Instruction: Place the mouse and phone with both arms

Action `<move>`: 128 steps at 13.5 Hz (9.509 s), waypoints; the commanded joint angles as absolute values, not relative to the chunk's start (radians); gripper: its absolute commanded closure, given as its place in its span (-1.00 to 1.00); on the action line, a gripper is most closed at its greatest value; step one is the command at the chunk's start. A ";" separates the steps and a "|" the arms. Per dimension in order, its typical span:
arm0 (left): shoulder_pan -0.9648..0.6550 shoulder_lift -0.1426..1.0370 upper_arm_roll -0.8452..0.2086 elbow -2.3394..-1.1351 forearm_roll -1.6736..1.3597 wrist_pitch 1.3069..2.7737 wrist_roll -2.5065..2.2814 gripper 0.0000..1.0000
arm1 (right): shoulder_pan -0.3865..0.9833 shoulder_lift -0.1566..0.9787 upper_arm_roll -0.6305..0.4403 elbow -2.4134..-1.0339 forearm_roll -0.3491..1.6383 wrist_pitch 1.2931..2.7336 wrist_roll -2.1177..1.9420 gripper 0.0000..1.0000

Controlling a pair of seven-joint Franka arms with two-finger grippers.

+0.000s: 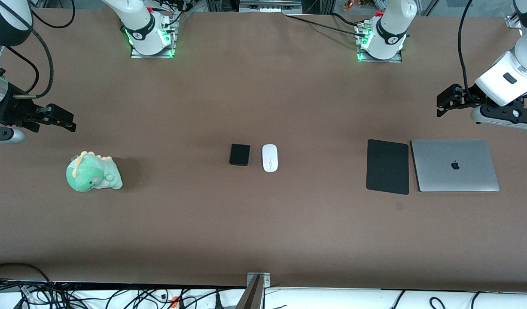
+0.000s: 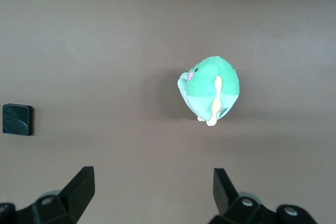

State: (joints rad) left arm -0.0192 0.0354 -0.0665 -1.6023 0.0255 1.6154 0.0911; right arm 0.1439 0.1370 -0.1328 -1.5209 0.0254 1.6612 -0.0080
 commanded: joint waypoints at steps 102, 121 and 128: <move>0.184 0.402 -0.204 -1.083 -0.020 1.320 -0.041 -1.00 | 0.856 0.778 -0.195 -1.672 0.080 2.574 0.729 -1.00; -0.003 0.002 -0.026 -1.606 -0.071 1.574 -0.040 -1.00 | 0.554 0.640 -0.206 -1.586 0.084 2.180 0.272 0.76; -0.028 -0.048 -0.029 -1.766 0.026 1.756 -0.031 -1.00 | 0.365 0.473 -0.212 -2.050 0.086 2.644 -0.014 0.76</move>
